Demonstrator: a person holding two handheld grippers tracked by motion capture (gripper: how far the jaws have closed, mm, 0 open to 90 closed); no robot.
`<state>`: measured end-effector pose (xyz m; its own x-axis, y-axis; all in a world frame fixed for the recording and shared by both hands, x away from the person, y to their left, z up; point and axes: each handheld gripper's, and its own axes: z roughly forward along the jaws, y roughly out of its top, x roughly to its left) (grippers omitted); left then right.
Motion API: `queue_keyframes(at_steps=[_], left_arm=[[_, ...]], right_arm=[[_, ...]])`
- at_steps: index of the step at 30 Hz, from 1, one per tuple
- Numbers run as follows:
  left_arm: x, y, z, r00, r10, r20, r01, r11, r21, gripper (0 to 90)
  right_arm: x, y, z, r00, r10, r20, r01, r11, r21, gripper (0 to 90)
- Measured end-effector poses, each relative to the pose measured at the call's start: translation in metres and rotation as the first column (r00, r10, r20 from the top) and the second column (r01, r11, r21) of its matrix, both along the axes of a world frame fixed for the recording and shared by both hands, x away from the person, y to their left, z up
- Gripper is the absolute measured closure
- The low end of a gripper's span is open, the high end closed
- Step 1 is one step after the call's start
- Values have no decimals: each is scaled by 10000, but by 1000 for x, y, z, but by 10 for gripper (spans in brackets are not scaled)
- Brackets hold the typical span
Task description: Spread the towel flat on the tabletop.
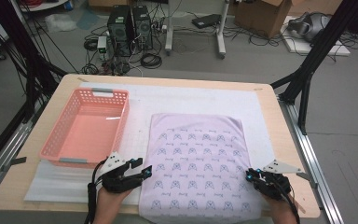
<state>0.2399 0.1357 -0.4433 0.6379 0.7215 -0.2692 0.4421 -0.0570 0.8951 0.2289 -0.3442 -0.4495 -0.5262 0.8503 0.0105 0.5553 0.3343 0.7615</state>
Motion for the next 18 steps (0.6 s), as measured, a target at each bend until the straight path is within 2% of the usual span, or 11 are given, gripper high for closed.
queue_keyframes(at_steps=[4, 6, 8, 10, 11, 13, 15, 18], left_arm=[[10, -1, 5, 9998, -71, 180, 74, 9999, -153, 408], [14, -3, 6, 9995, -100, 286, 111, 9992, -393, 376], [15, -5, 6, 9988, -101, 476, 121, 9990, -434, 334], [15, -7, 5, 9983, -79, 578, 103, 9991, -421, 286], [15, -8, 4, 9982, -40, 597, 58, 9995, -303, 259], [16, -9, 4, 9979, 32, 650, -10, 9994, -349, 177], [16, -9, 5, 9977, -8, 680, 42, 9987, -499, 179], [17, -8, 5, 9970, -157, 754, 190, 9989, -433, 207]], right_arm=[[-6, -7, 4, 9996, -6, -299, 4, 10000, -73, 816], [-8, -13, 5, 9993, 59, -361, -59, 10000, 20, 764], [-7, -18, 5, 9999, 16, -138, -12, 9994, 333, 695], [-6, -22, 7, 9996, 0, 274, -18, 9979, 645, 638], [-7, -23, 9, 9989, -46, 461, 12, 9972, 750, 599], [-8, -24, 11, 9972, -174, 731, 109, 9960, 892, 522], [-11, -24, 15, 9944, -231, 1031, 132, 9953, 959, 456], [-15, -24, 16, 9929, -241, 1162, 126, 9950, 992, 395]])
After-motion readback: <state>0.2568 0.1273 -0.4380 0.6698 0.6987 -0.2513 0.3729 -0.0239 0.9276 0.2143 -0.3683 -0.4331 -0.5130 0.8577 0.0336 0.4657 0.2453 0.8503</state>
